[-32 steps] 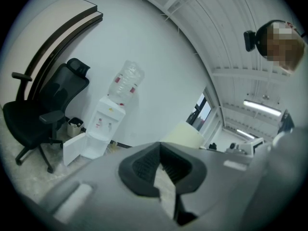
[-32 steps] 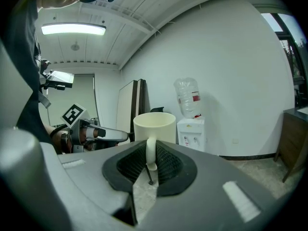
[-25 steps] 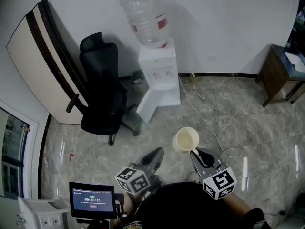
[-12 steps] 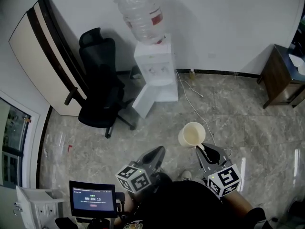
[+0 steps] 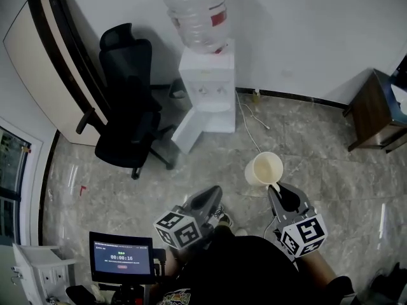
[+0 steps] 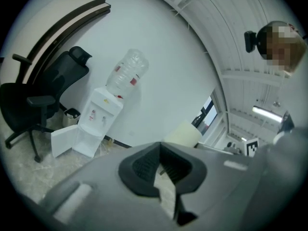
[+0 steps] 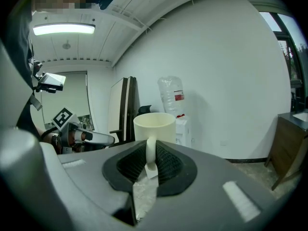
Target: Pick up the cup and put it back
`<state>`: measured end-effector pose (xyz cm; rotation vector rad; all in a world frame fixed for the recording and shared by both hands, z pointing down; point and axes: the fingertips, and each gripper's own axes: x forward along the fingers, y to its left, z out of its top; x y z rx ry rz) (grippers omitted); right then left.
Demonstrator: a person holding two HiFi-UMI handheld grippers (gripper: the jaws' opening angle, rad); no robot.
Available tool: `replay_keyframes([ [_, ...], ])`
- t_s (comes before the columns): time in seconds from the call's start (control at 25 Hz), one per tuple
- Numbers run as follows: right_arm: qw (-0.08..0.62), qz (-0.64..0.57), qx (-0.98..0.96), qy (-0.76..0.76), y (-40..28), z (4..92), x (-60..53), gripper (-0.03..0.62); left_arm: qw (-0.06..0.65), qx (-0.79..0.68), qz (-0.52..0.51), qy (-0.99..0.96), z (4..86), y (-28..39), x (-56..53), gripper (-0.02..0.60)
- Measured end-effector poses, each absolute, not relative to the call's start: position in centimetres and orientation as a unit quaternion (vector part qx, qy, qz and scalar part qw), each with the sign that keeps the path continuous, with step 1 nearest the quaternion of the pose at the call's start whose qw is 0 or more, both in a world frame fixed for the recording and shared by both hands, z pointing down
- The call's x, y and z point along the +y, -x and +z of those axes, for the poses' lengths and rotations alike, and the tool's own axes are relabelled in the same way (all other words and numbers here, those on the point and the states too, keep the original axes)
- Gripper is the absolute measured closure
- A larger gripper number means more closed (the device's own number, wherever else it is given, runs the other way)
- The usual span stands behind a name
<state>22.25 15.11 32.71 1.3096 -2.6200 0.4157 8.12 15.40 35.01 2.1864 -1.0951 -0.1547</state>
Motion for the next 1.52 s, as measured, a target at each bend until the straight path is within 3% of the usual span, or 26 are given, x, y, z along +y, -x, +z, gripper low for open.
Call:
replay_keyframes([
  [0.28, 0.100, 0.123, -0.882, -0.444, -18.4, 30.6, 4.7, 0.543, 0.343, -0.404, -0.067, -0.845, 34.0, -5.2, 4.6, 0.575],
  [0.72, 0.109, 0.120, -0.897, -0.411, -14.9, 30.8, -3.5, 0.543, 0.348, -0.434, -0.078, -0.827, 34.4, -1.9, -2.7, 0.575],
  [1.2, 0.112, 0.096, -0.961, -0.232, -16.4, 30.6, -14.5, 0.543, 0.312, -0.574, -0.121, -0.747, 33.4, -5.4, -10.5, 0.576],
  [1.52, 0.131, 0.094, -0.980, -0.116, -16.2, 30.6, -15.7, 0.543, 0.308, -0.658, -0.140, -0.673, 32.7, -7.0, -8.0, 0.575],
])
